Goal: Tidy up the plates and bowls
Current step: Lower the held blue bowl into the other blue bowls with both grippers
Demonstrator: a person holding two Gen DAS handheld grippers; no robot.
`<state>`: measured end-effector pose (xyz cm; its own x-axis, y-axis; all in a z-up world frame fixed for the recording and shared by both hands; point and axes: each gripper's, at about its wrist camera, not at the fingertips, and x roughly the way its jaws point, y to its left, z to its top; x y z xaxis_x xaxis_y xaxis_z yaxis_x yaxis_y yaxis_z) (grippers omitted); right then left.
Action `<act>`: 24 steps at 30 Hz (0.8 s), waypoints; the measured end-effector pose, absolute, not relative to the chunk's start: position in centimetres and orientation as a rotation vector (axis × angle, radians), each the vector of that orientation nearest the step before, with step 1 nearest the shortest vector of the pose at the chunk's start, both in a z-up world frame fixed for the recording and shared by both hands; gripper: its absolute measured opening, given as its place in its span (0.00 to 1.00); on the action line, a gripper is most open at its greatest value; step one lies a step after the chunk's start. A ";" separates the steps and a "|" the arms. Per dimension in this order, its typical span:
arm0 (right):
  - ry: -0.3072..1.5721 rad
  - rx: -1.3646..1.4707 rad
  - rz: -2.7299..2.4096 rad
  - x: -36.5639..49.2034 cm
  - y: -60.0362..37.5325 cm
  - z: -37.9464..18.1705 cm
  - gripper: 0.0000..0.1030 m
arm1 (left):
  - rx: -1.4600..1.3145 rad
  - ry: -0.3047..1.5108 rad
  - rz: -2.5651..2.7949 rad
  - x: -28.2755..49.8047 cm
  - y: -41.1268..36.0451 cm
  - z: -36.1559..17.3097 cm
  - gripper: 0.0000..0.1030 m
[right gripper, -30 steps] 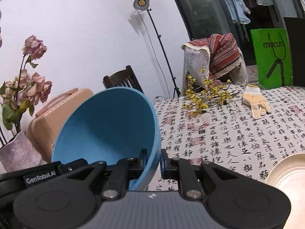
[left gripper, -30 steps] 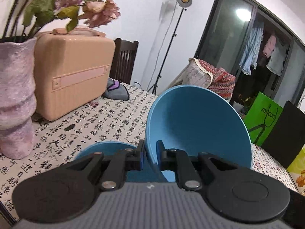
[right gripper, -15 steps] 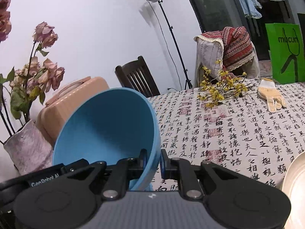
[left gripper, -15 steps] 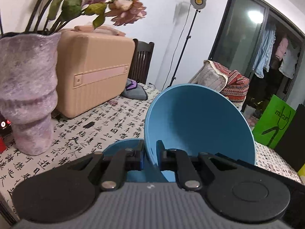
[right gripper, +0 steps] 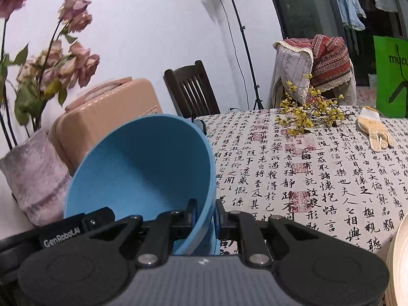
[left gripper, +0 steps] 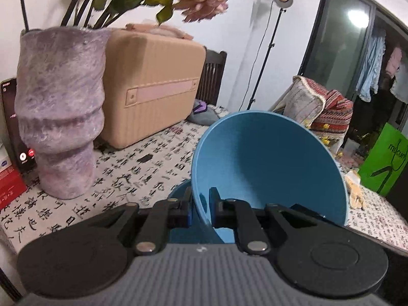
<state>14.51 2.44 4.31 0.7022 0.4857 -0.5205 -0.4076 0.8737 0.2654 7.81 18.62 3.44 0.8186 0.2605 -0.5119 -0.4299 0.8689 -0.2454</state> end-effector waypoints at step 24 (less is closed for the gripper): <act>0.504 -0.072 0.438 12.7 5.8 3.1 0.12 | -0.349 0.543 0.404 7.9 19.6 1.3 0.12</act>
<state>12.65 5.80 3.09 0.7854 0.3879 -0.4824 -0.4229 0.9053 0.0394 7.87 19.65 1.34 0.7818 0.2754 -0.5595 -0.4562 0.8642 -0.2121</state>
